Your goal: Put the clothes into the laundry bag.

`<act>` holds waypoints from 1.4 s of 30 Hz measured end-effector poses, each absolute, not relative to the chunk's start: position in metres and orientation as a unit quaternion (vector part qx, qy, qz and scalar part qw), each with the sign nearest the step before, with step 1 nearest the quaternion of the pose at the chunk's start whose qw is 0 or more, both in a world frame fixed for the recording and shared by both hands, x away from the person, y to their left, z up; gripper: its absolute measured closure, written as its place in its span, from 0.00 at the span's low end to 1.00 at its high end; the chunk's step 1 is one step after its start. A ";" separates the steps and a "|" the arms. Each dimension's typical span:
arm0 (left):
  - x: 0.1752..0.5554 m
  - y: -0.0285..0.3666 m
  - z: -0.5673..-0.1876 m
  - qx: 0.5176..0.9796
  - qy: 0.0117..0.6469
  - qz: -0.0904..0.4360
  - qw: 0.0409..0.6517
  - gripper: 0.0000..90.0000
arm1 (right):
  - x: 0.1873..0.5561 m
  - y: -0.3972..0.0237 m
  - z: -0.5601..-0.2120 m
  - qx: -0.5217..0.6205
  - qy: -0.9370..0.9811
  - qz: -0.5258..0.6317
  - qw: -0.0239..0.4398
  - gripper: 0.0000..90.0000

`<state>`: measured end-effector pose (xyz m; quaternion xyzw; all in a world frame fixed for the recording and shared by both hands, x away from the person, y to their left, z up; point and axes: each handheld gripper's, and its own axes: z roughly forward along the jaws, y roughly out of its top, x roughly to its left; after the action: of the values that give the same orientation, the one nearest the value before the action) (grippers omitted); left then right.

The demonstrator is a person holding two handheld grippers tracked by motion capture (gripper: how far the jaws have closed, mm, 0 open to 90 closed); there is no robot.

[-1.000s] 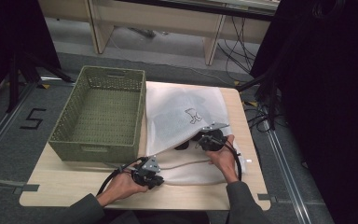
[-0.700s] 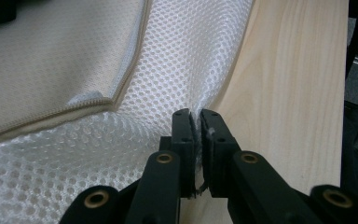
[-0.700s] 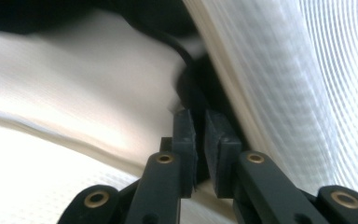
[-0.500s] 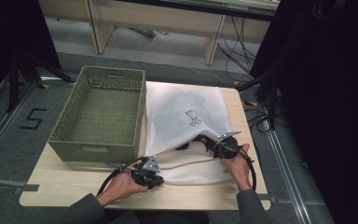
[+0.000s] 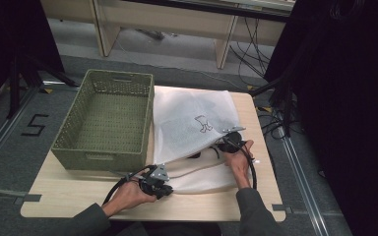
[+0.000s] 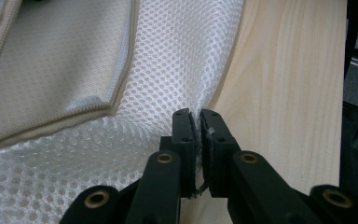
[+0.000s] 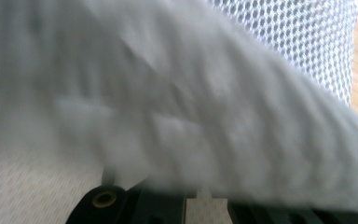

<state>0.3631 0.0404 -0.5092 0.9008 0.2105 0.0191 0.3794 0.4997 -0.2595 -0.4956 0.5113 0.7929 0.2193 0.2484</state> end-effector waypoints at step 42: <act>0.364 0.040 -0.508 0.904 0.204 0.023 0.375 0.93 | 0.455 -0.226 -0.454 0.473 0.737 0.482 0.028 0.56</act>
<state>0.3639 0.0402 -0.5083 0.9040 0.2040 0.0230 0.3751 0.4549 -0.2255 -0.4542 0.4726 0.7373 0.4820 0.0277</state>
